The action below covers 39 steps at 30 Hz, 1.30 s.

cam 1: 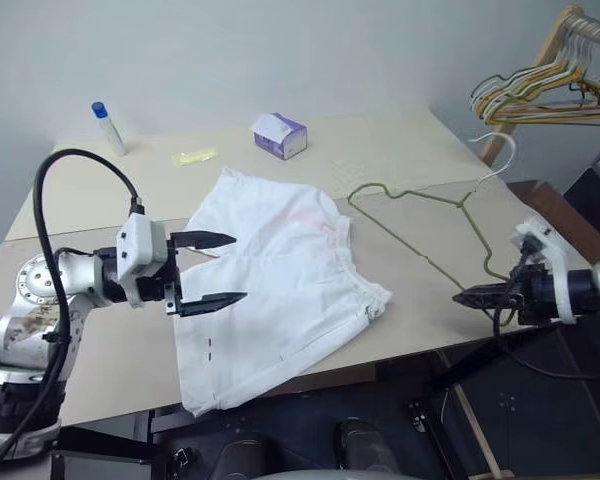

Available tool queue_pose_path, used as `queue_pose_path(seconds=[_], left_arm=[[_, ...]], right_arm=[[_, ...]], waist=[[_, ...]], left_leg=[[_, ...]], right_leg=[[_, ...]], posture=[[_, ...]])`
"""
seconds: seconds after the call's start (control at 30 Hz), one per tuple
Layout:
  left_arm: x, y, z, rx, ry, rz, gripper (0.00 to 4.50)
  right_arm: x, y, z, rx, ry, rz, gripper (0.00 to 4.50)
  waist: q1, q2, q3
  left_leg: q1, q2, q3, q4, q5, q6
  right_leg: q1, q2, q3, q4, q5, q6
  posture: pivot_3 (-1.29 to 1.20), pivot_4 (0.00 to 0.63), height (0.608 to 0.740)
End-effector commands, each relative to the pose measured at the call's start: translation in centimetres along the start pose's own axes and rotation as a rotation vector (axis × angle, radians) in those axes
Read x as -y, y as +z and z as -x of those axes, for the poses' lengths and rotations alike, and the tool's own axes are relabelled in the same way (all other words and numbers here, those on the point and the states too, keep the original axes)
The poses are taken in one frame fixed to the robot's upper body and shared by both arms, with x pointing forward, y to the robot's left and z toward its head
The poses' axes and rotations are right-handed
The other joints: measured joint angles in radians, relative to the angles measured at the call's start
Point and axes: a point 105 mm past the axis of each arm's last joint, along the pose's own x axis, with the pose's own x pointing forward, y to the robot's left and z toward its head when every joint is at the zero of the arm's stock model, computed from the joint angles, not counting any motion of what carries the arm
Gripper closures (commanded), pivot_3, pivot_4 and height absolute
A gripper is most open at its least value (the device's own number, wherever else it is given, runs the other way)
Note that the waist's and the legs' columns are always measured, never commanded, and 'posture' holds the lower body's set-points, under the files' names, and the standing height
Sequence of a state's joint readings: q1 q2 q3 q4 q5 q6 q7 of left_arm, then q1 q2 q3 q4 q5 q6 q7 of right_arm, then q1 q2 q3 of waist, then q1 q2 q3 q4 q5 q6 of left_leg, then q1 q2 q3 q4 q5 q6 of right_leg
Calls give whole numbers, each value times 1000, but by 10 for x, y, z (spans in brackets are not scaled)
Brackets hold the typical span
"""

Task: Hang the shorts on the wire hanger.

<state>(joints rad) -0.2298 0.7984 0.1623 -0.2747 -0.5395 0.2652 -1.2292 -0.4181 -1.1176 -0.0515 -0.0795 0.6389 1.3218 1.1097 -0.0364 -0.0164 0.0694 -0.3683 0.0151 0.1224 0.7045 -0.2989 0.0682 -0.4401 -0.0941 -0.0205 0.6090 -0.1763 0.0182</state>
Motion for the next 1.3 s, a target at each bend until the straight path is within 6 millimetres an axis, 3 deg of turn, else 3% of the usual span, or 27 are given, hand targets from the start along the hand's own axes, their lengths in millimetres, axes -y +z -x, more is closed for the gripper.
queue_pose_path(seconds=[0.03,0.17,0.5,0.7,0.8,1.3], left_arm=[[2,9,-1,17,0,-38,20],[4,11,-1,16,2,-43,20],[6,13,0,12,11,-42,20],[4,14,3,5,17,-49,20],[5,14,3,4,19,-47,20],[4,15,3,2,25,-53,20]], right_arm=[[10,5,-2,-25,-13,-97,4500],[19,11,-11,-29,-8,-180,4500],[36,-2,-33,-71,-14,-262,4500],[41,9,-22,8,-21,-284,4500],[41,4,-19,0,-25,-289,4500],[39,-1,-36,-38,-1,-278,4500]], waist=[[2,0,0],[9,0,0],[41,0,1],[48,0,1],[48,0,1],[49,1,1]], left_leg=[[0,0,0,0,0,0],[-1,0,0,0,0,0],[-1,0,0,-1,0,1],[-1,0,-1,-1,0,0],[-2,0,-1,-1,0,0],[-2,0,-1,-1,0,0]], right_leg=[[0,0,0,0,0,0],[0,0,0,0,0,0],[0,0,-1,-1,0,1],[0,0,-2,-1,0,1],[0,0,-2,-1,0,1],[0,0,-3,-2,0,1]], posture=[[15,54,740],[39,58,740],[71,62,740],[81,58,740],[79,60,740],[91,58,740]])
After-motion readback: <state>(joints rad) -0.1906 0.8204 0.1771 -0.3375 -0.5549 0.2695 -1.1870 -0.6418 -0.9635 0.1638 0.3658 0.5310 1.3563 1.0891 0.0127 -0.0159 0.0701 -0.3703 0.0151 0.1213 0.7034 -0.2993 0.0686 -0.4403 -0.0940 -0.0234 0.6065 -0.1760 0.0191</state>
